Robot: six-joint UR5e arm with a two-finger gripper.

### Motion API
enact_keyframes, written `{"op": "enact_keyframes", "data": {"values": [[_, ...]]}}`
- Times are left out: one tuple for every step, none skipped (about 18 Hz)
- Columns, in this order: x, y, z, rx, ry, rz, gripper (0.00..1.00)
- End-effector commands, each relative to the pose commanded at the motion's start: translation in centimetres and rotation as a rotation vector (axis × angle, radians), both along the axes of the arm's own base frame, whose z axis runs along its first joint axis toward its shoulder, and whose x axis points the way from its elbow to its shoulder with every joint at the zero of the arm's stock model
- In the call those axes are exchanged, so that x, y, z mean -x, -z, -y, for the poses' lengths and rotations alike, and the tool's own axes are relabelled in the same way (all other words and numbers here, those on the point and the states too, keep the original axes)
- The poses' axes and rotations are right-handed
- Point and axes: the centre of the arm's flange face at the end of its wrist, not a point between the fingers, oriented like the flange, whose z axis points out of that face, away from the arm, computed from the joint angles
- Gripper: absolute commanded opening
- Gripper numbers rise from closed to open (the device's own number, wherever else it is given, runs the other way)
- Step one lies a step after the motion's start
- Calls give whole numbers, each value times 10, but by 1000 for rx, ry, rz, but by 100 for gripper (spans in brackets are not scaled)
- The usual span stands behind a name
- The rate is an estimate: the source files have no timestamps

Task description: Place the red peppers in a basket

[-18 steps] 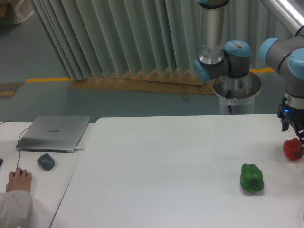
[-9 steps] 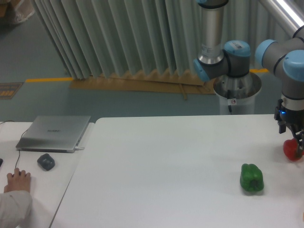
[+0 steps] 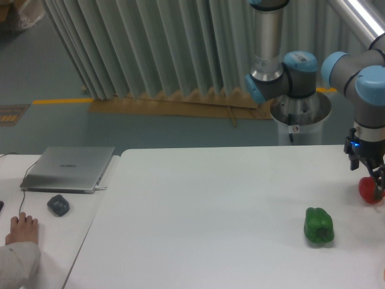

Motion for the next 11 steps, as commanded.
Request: {"op": "enact_keyframes", "data": {"values": [[4, 0, 6, 9, -43, -1, 100], [8, 2, 11, 9, -107, -2, 100], [11, 2, 12, 4, -189, -9, 100], [13, 6, 12, 5, -292, -12, 100], [15, 11, 11, -2, -396, -7, 100], [17, 10, 11, -13, -527, -17, 100], [20, 9, 11, -27, -591, -29, 100], [25, 7, 14, -52, -654, -38, 100], [23, 14, 15, -70, -741, -16, 100], [23, 18, 15, -71, -798, -20, 100], [23, 19, 16, -73, -837, -28, 100]]}}
